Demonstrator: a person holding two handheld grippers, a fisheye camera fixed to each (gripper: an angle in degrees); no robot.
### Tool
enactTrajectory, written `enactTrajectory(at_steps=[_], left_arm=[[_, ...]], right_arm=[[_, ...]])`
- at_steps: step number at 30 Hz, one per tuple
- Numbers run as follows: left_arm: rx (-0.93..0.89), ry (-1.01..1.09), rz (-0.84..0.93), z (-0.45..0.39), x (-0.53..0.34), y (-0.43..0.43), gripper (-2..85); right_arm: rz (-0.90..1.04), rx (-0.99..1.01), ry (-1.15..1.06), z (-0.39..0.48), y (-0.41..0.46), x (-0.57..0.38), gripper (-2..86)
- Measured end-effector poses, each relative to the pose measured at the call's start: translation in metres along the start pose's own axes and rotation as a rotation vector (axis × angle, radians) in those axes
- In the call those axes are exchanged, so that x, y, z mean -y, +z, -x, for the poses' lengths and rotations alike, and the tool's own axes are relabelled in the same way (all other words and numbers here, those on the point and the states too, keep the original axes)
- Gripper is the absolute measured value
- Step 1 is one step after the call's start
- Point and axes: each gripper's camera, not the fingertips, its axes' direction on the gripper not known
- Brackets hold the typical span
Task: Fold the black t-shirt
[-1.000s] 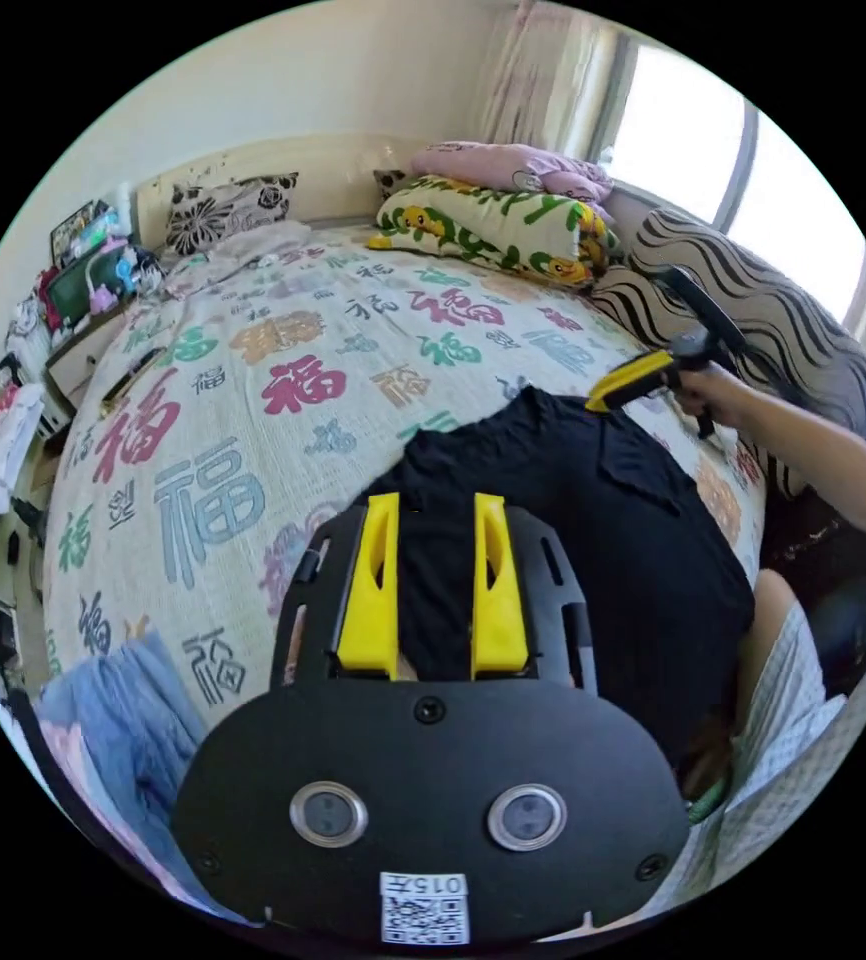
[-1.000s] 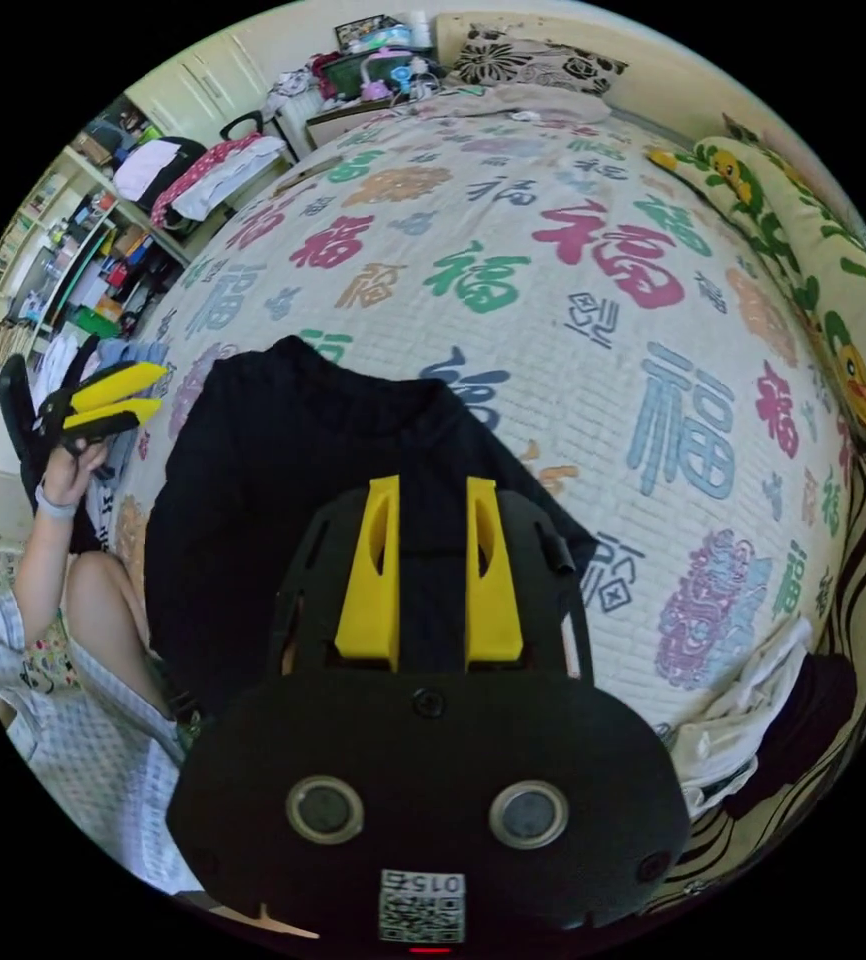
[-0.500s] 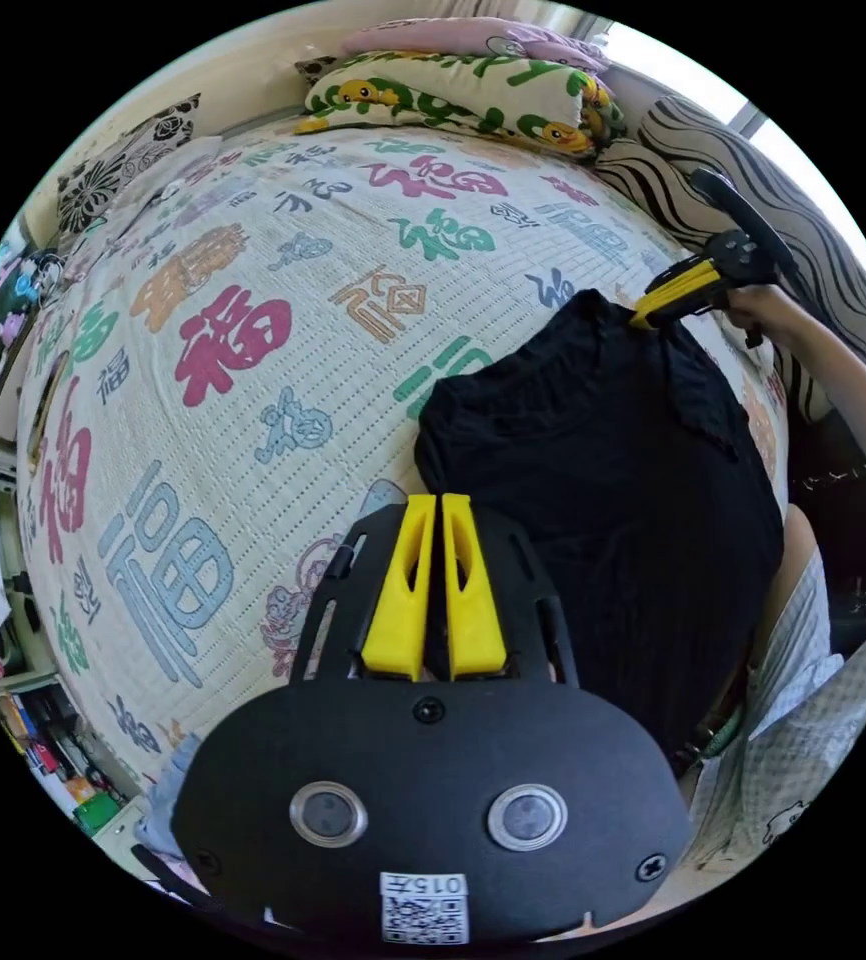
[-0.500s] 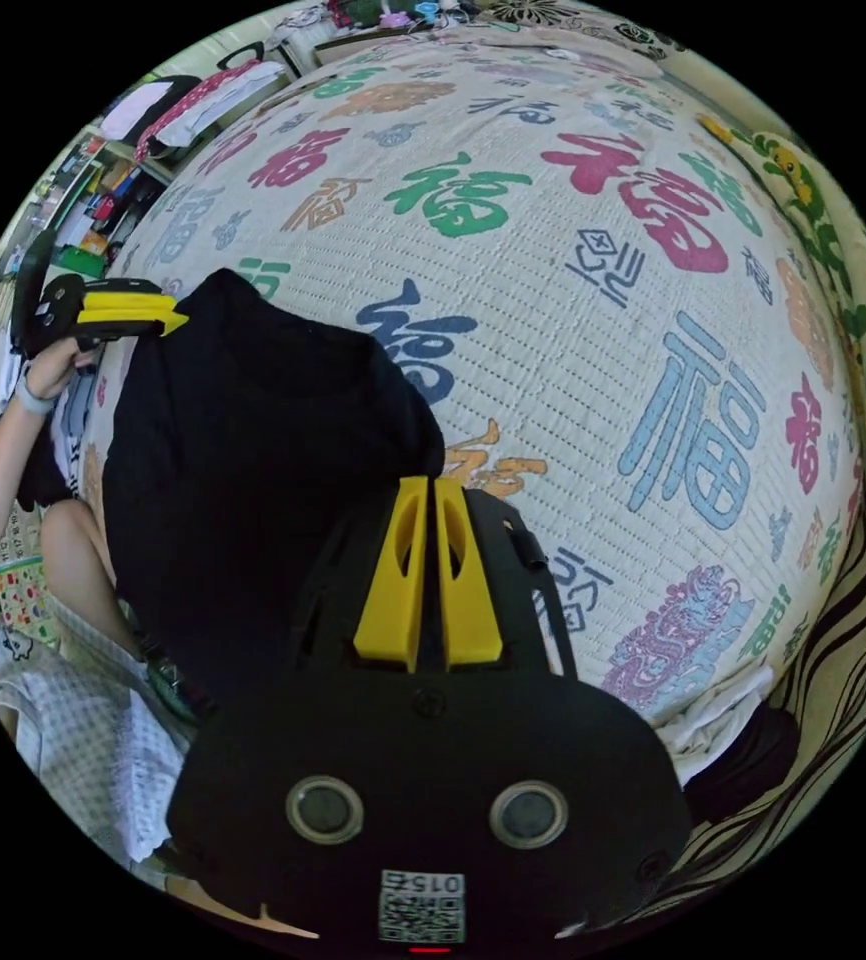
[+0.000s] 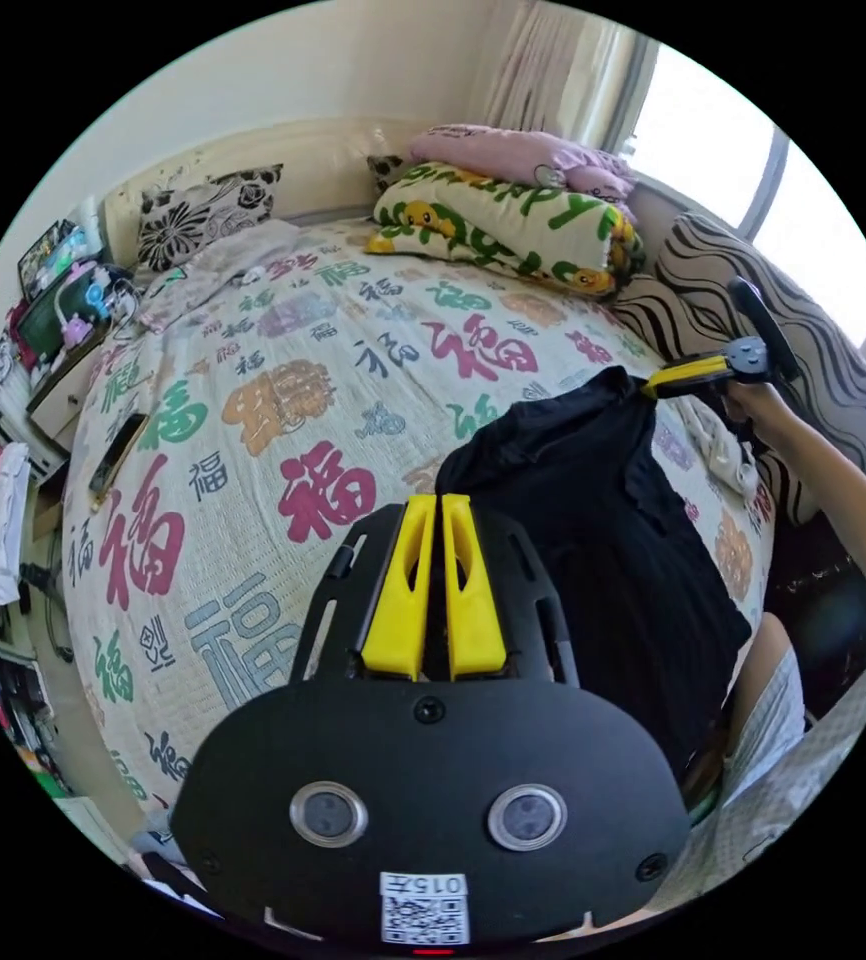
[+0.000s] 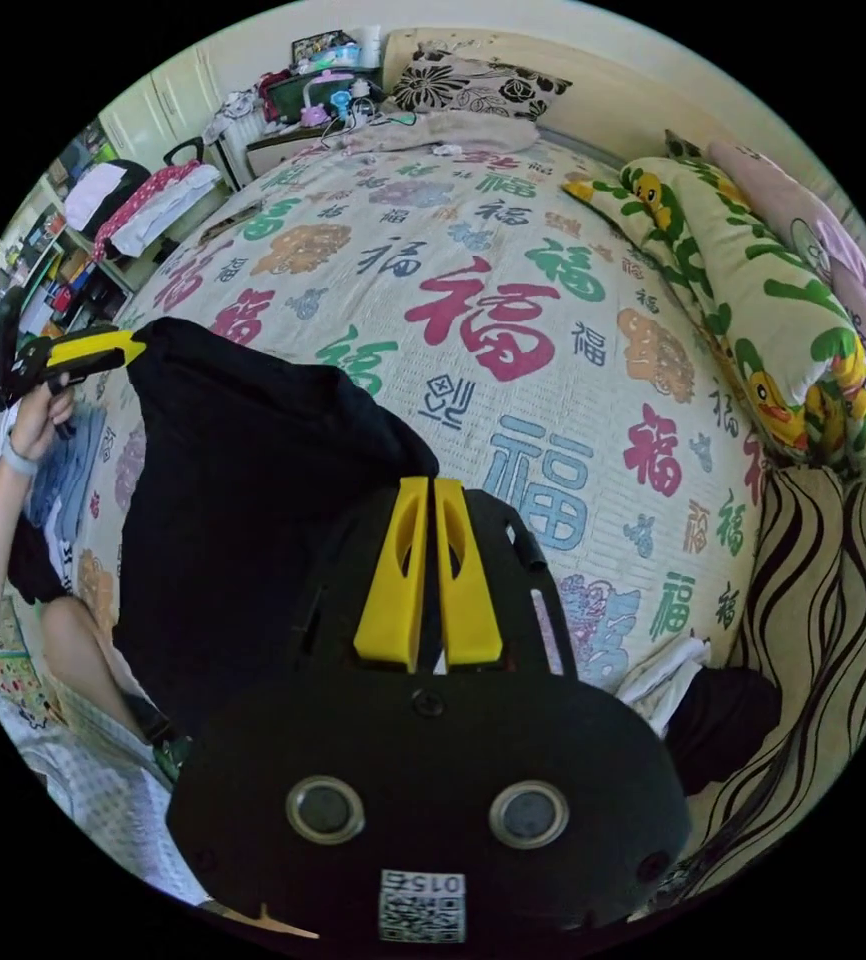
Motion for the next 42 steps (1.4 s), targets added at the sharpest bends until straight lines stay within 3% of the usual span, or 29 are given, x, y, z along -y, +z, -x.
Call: enactTrajectory(at_steps=[10,17,22,26,30,34,36,38,42], left_arm=[[-0.169,0.284,-0.067,-0.122,-0.18,-0.063,0.2],[-0.189,0.375,0.129,-0.212,-0.288,-0.048,0.3],[-0.051,0.474,0.217,-0.245,-0.308,-0.04,0.7],[-0.037,0.527,0.407,-0.251,-0.311,-0.019,1.9],[0.002,0.518,0.543,-0.249,-0.312,-0.017,4.0],[-0.068,0.374,0.338,-0.24,-0.292,-0.039,2.9],[-0.121,0.295,0.326,-0.237,-0.285,-0.026,2.7],[-0.121,0.25,0.507,-0.229,-0.288,0.016,2.8],[-0.188,0.098,0.497,-0.19,-0.29,0.012,5.3]], right_arm=[[-0.094,0.348,-0.056,0.019,-0.078,-0.247,-0.8],[0.03,0.388,0.032,0.042,-0.063,-0.385,-0.7],[0.032,0.434,0.079,0.037,-0.061,-0.422,0.0],[0.145,0.387,0.017,0.034,-0.064,-0.432,3.5],[0.12,0.29,0.051,0.018,-0.085,-0.441,4.4],[-0.085,0.452,0.076,0.008,-0.11,-0.441,1.7],[-0.023,0.519,0.041,0.013,-0.097,-0.435,0.9],[0.171,0.445,0.07,0.015,-0.063,-0.431,-0.3],[0.124,0.544,0.153,-0.013,-0.075,-0.437,0.7]])
